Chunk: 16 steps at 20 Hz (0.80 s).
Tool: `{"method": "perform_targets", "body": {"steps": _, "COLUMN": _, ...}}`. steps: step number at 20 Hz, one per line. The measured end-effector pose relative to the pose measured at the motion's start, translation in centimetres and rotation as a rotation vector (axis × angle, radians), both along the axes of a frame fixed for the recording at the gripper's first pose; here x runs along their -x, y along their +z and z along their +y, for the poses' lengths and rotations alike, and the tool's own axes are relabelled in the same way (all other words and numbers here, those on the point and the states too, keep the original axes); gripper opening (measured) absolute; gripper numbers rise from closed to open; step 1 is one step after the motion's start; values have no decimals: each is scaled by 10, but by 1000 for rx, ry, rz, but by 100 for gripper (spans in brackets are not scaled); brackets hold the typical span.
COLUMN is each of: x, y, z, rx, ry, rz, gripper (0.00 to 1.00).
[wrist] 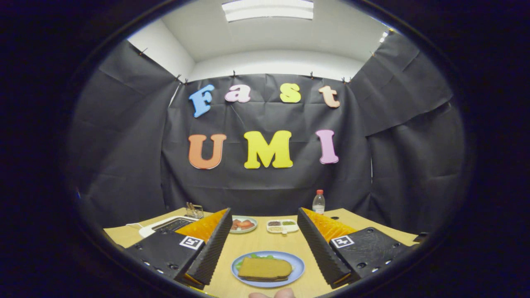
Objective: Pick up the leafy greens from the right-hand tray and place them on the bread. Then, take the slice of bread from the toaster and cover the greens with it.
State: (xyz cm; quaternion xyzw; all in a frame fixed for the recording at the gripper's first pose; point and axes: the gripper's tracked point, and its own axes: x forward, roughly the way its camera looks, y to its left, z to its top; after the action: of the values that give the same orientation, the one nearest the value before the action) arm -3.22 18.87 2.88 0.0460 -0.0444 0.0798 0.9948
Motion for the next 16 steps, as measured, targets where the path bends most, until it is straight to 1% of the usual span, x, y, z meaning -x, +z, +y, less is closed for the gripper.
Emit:
{"method": "perform_targets", "body": {"steps": 2, "x": 5, "y": -6, "z": 7, "rx": 0, "ry": 17, "rz": -3, "gripper": 96}}
{"method": "perform_targets", "body": {"steps": 5, "x": 5, "y": -22, "z": 16, "rx": 18, "ry": 47, "rz": 33, "gripper": 96}}
{"method": "perform_targets", "body": {"steps": 8, "x": 2, "y": -19, "z": 14, "rx": 34, "ry": 44, "rz": 26, "gripper": 96}}
{"method": "perform_targets", "body": {"steps": 16, "x": -3, "y": -28, "z": 23, "rx": -8, "ry": 75, "rz": 45, "gripper": 96}}
